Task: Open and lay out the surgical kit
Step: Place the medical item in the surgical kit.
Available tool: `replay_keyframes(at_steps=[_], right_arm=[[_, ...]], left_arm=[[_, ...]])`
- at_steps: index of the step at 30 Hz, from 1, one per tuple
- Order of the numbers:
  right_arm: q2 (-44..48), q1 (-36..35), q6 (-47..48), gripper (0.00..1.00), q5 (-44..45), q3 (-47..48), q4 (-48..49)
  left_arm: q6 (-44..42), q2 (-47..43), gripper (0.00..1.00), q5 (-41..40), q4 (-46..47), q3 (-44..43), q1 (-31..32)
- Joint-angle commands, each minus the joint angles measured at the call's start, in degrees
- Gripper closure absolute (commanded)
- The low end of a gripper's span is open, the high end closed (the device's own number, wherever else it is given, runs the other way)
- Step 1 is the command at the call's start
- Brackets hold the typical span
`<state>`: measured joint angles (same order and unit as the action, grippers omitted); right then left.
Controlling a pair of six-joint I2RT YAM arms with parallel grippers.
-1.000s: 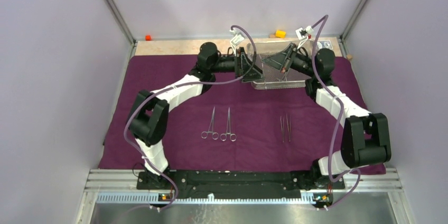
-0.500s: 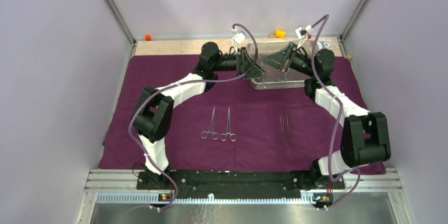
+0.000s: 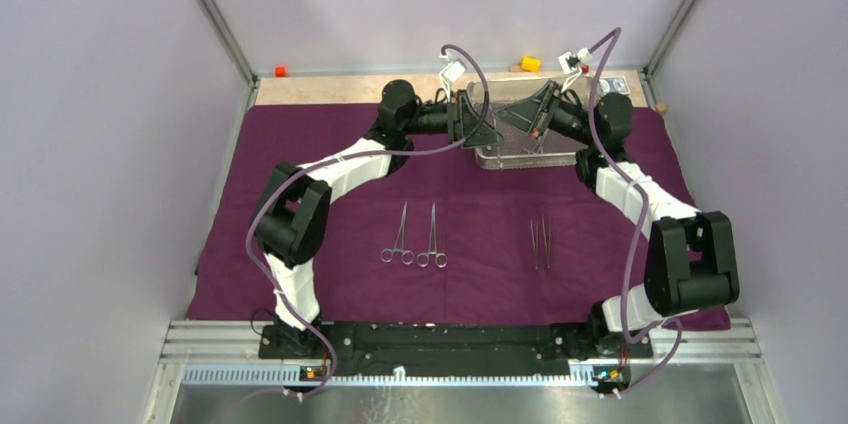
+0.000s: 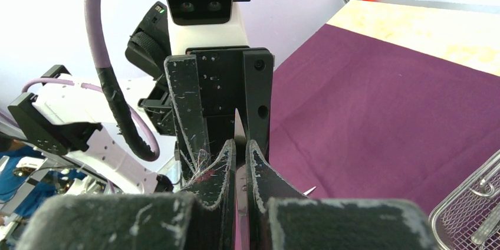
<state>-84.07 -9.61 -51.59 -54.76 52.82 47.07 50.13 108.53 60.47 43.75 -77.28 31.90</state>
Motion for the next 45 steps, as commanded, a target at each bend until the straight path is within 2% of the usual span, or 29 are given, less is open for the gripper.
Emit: replay_keyframes(at_steps=[1,24,29,31,36,38,41,45], right_arm=[[-0.6,-0.6,1.3,1.0,-0.3,-0.2,2.0],[-1.2,-0.7,4.1,1.0,-0.3,-0.3,0.9],[-0.7,-0.7,6.4,1.0,-0.1,-0.1,-0.8],[-0.6,-0.7,7.1,0.95,-0.2,0.1,-1.4],[0.3,-0.7,10.2,0.79,0.0,1.0,-4.8],[1.1,-0.7,12.2,0.65,0.0,1.5,-6.7],[2.1,-0.5,14.8,0.52,0.1,2.2,-9.5],[4.2,0.4,20.7,0.45,0.9,3.3,-15.3]], left_arm=[[0.0,0.2,0.62,0.1,2.6,-2.2,-0.3],[-0.3,-0.1,0.83,-1.0,1.2,-0.7,-0.3],[-3.1,-1.6,0.94,-2.4,-2.7,-0.3,-0.3],[-4.8,-2.2,0.99,-3.1,-4.7,-0.2,-0.3],[-12.1,-6.0,1.0,-6.7,-13.8,1.4,-0.3],[-16.1,-8.5,1.0,-9.3,-18.5,2.8,-0.3],[-21.9,-12.7,1.0,-14.4,-25.2,6.2,-0.2],[-29.1,-17.8,1.0,-22.3,-33.9,12.0,-0.2]])
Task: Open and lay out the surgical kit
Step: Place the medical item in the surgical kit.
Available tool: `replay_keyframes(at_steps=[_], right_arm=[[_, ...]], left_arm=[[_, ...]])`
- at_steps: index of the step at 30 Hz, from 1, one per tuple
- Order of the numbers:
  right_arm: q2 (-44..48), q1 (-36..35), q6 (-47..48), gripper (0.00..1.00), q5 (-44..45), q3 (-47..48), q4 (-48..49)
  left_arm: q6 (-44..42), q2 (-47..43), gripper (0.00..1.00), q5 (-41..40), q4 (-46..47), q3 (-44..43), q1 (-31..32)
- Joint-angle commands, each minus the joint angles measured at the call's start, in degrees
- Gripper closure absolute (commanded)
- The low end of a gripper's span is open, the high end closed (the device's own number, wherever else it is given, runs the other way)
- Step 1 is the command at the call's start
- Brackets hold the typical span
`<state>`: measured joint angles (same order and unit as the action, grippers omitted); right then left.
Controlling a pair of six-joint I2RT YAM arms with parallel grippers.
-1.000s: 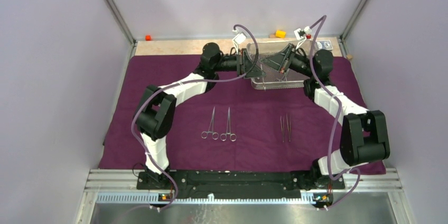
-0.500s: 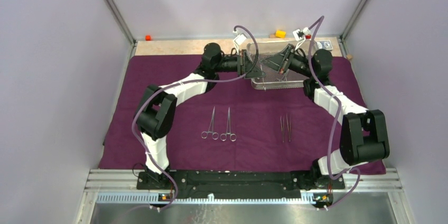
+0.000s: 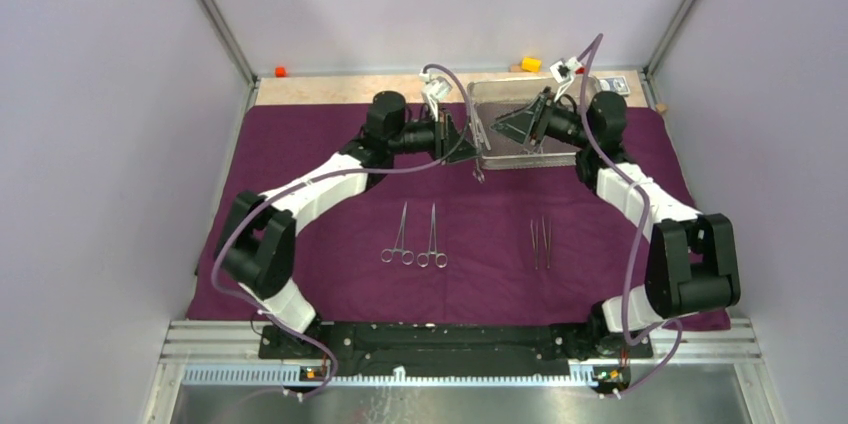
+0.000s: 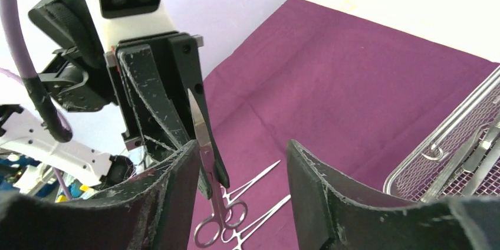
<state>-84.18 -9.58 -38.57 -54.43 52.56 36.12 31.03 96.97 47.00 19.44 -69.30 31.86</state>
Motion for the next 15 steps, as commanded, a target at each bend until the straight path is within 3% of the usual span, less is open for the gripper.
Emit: replay_keyframes(at_steps=[1,6,15], right_arm=[[4.9,0.4,9.8,0.45,1.0,3.9,-6.6],[8.1,1.0,18.7,0.45,4.0,3.5,-17.0],[13.6,3.3,24.5,0.44,8.8,-2.6,-18.6]], left_arm=[[-11.9,-7.2,1.0,-10.4,-12.7,5.1,-0.1],[-23.0,-10.9,1.0,-16.8,-31.7,9.2,-0.2],[-29.5,-19.2,1.0,-29.8,-38.4,20.6,-1.8]])
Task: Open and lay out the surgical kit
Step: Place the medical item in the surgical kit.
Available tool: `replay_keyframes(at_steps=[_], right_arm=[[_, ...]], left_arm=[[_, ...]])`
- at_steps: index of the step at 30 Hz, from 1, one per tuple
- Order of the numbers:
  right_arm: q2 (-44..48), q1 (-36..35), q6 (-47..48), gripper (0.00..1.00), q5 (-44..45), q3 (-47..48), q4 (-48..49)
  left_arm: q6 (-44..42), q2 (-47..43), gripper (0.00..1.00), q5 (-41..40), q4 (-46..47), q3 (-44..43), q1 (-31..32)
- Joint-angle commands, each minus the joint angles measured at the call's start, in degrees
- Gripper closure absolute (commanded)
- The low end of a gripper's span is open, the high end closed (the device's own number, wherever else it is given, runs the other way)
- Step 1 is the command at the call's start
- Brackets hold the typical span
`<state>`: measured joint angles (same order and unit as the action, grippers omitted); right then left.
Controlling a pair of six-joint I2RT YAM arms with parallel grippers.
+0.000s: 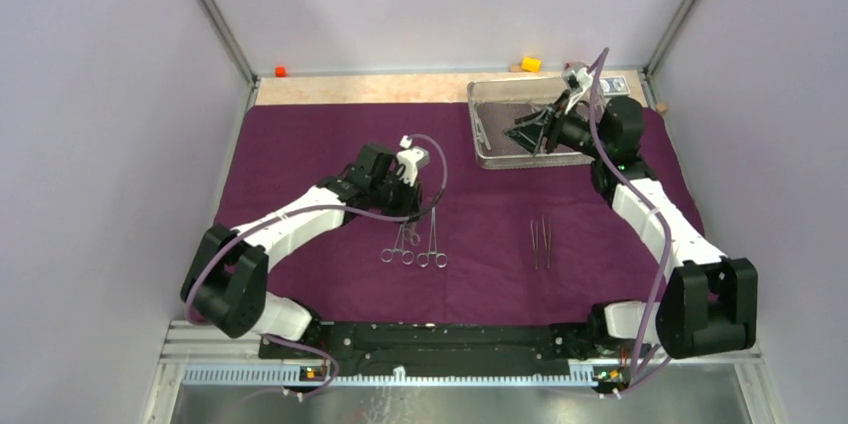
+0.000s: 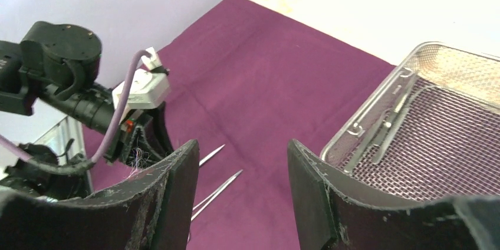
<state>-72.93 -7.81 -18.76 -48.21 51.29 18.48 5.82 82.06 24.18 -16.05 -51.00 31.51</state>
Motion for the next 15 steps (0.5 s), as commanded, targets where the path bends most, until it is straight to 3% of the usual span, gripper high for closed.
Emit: replay_keyframes(at_steps=[1,8,15], right_arm=[[2.5,1.9,4.8,0.44,2.5,-1.4,-0.9],[1.8,3.7,4.7,0.44,1.5,-2.4,-0.4],[0.3,4.5,4.2,0.44,0.5,-2.5,0.0]], left_arm=[[-3.9,-5.2,1.0,-7.8,-2.6,3.2,-2.0],[-2.5,-7.8,1.0,-8.2,-3.3,7.3,-6.9],[-3.0,-5.0,1.0,-8.7,-10.5,3.7,-12.3]])
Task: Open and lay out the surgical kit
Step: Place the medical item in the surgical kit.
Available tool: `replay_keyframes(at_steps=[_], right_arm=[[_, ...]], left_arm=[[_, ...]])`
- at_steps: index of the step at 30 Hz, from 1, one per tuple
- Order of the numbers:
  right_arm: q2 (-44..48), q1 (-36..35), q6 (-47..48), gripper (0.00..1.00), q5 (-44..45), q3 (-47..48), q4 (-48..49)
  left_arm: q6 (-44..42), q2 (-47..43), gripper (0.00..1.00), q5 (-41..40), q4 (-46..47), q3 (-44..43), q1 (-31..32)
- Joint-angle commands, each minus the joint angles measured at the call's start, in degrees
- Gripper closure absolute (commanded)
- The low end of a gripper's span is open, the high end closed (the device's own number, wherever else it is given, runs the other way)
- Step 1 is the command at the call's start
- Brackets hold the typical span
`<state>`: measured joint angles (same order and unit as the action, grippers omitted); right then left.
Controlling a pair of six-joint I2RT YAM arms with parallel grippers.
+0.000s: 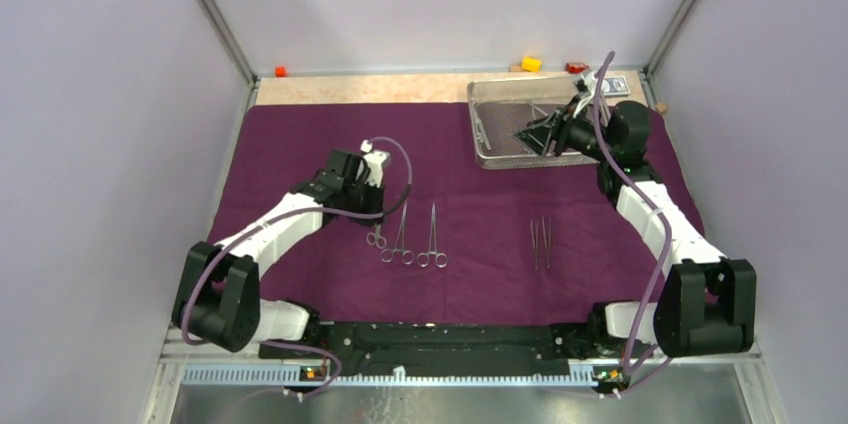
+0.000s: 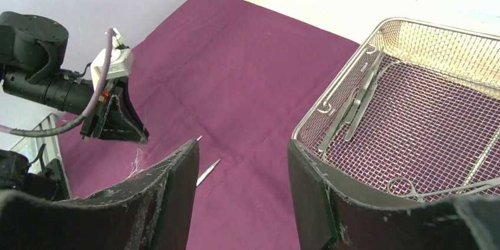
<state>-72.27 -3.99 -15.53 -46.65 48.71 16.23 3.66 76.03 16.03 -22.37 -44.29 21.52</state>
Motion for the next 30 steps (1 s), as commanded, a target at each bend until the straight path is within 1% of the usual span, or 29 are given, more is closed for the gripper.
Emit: replay_keyframes(at_steps=[1,6,10,20,30], right_arm=[[-0.6,0.7,1.0,0.44,-1.1,0.1,2.2],[-1.9,1.2,0.7,0.44,-1.2,0.3,2.3],[-2.7,1.6,0.9,0.44,-1.0,0.5,2.0],[-3.5,2.7,1.3,0.44,-0.6,0.6,1.5],[-4.1,2.9,1.7,0.44,-0.2,0.7,1.2]], left_arm=[[-1.0,1.4,1.0,-0.2,-5.3,-3.6,-3.1],[-1.0,2.4,1.0,-0.9,-8.1,-4.6,-4.6],[-1.0,7.3,1.0,-0.5,-11.3,-7.0,-4.6],[1.0,11.6,0.99,-0.4,-13.2,-8.4,-4.8],[2.0,13.3,0.99,-1.9,-13.5,-8.3,-5.5]])
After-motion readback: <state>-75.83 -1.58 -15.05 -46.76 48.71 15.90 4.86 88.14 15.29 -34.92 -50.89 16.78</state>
